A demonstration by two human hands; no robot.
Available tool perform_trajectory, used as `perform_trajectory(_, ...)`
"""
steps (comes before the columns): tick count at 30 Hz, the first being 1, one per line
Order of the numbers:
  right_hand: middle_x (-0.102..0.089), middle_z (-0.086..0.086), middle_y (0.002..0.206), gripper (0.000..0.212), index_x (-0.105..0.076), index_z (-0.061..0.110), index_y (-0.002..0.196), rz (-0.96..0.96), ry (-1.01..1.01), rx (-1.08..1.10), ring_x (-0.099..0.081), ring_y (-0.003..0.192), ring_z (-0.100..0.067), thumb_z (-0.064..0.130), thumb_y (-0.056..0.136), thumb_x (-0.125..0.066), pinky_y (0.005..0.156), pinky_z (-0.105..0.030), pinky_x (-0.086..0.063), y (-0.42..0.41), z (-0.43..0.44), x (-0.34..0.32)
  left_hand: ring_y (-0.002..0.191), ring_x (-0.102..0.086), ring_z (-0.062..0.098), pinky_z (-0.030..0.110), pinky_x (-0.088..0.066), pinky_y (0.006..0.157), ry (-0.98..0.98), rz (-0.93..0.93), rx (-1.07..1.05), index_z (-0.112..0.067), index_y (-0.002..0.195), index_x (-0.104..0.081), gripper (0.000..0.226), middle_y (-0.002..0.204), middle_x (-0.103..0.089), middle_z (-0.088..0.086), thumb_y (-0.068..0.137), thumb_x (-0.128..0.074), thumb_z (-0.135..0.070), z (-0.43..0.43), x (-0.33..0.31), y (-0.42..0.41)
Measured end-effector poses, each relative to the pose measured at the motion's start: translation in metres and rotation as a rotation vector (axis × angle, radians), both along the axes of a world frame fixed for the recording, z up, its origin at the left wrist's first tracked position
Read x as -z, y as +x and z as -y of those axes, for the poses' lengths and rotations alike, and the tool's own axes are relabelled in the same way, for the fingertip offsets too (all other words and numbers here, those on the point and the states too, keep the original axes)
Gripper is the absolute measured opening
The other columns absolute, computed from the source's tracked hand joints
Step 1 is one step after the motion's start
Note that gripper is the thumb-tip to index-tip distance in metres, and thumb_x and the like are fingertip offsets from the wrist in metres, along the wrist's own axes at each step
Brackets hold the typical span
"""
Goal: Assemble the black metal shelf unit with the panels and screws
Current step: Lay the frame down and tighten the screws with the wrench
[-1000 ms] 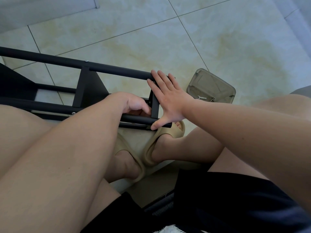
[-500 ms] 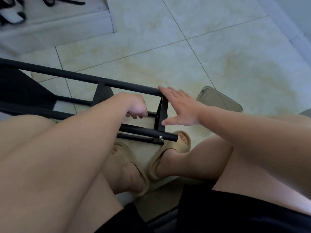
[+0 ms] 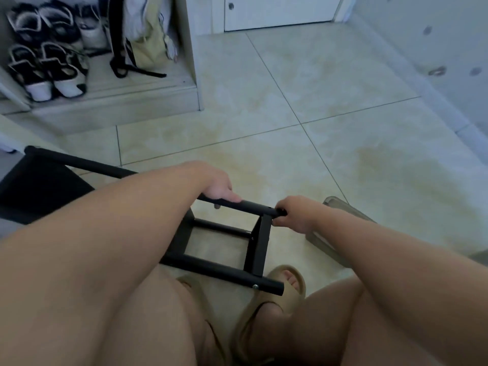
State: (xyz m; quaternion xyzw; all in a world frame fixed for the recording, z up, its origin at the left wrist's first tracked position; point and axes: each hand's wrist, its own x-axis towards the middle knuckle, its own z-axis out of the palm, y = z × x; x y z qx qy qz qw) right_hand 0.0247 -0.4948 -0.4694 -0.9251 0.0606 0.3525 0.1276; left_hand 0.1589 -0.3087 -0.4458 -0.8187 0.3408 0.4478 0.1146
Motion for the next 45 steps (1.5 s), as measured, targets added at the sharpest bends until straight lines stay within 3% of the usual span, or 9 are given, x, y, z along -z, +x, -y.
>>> perform_trajectory(5,-0.059,-0.002,0.084,0.024,-0.066,0.016,0.099,-0.007,-0.039,-0.002,-0.059,0.084,-0.027,0.039,0.097,-0.064,0.068,-0.032,-0.042,0.017,0.004,-0.002,0.079,-0.065,0.015,0.036,-0.050,0.095,-0.029,-0.094,-0.126,-0.024,0.096,-0.066,0.056,0.092,-0.074,-0.009,0.095,-0.035,-0.070,-0.002,0.015,0.013)
perform_trajectory(12,-0.059,0.002,0.097,0.018,-0.061,0.022,0.104,0.364,-0.177,0.024,-0.056,0.086,-0.025,0.038,0.103,-0.052,0.063,-0.033,-0.035,0.059,0.010,-0.024,0.080,-0.063,0.022,0.033,-0.045,0.070,-0.492,0.124,-0.429,-0.011,0.086,-0.071,0.062,0.084,-0.071,0.004,0.092,-0.048,-0.068,-0.024,0.016,0.047)
perform_trajectory(15,-0.055,0.005,0.096,0.019,-0.059,0.022,0.102,0.465,-0.202,-0.004,-0.057,0.092,-0.025,0.038,0.103,-0.051,0.066,-0.033,-0.033,0.069,0.010,-0.025,0.084,-0.062,0.023,0.037,-0.049,0.079,-0.556,0.230,-0.460,-0.017,0.084,-0.068,0.056,0.083,-0.067,0.001,0.089,-0.049,-0.070,-0.025,0.014,0.051)
perform_trajectory(21,-0.055,0.004,0.100,0.014,-0.058,0.019,0.103,0.431,-0.199,0.015,-0.058,0.098,-0.024,0.032,0.098,-0.061,0.068,-0.033,-0.037,0.074,0.003,-0.001,0.099,-0.057,0.024,0.044,-0.046,0.097,-0.455,0.233,-0.454,-0.026,0.090,-0.064,0.044,0.100,-0.064,-0.002,0.088,-0.055,-0.069,-0.026,0.025,0.042)
perform_trajectory(24,-0.053,0.002,0.101,0.015,-0.057,0.019,0.104,0.376,-0.166,0.020,-0.056,0.093,-0.024,0.029,0.096,-0.065,0.069,-0.033,-0.038,0.077,0.002,0.018,0.091,-0.057,0.024,0.042,-0.048,0.092,-0.346,0.171,-0.428,-0.025,0.092,-0.060,0.045,0.089,-0.061,-0.002,0.089,-0.053,-0.069,-0.024,0.043,0.038)
perform_trajectory(28,-0.055,-0.002,0.109,0.018,-0.063,0.016,0.111,0.337,-0.161,0.011,-0.056,0.093,-0.025,0.025,0.096,-0.064,0.070,-0.034,-0.040,0.087,0.007,0.038,0.079,-0.057,0.020,0.034,-0.043,0.066,-0.319,0.133,-0.375,-0.022,0.086,-0.058,0.046,0.084,-0.060,0.001,0.091,-0.052,-0.067,-0.017,0.064,0.041)
perform_trajectory(31,-0.055,-0.002,0.109,0.017,-0.065,0.015,0.111,0.293,-0.152,-0.013,-0.055,0.091,-0.025,0.023,0.096,-0.065,0.069,-0.035,-0.040,0.096,0.012,0.053,0.076,-0.057,0.018,0.032,-0.037,0.058,-0.263,0.127,-0.310,-0.021,0.090,-0.059,0.045,0.083,-0.061,0.001,0.093,-0.051,-0.064,-0.013,0.080,0.044)
perform_trajectory(40,-0.052,-0.006,0.109,0.010,-0.063,0.010,0.105,0.199,-0.128,-0.050,-0.050,0.084,-0.026,0.011,0.097,-0.059,0.066,-0.034,-0.038,0.109,0.017,0.119,0.085,-0.055,0.022,0.035,-0.043,0.066,-0.159,0.200,-0.210,-0.023,0.107,-0.053,0.036,0.099,-0.055,-0.001,0.098,-0.045,-0.057,-0.011,0.151,0.032)
perform_trajectory(45,-0.053,-0.006,0.119,0.023,-0.064,0.011,0.120,0.226,-0.036,0.019,-0.057,0.099,-0.030,0.017,0.098,-0.059,0.081,-0.040,-0.051,0.114,0.033,0.123,0.087,-0.052,0.025,0.036,-0.042,0.069,-0.218,0.278,-0.193,-0.021,0.107,-0.050,0.034,0.100,-0.053,0.001,0.099,-0.045,-0.054,-0.004,0.155,0.035)
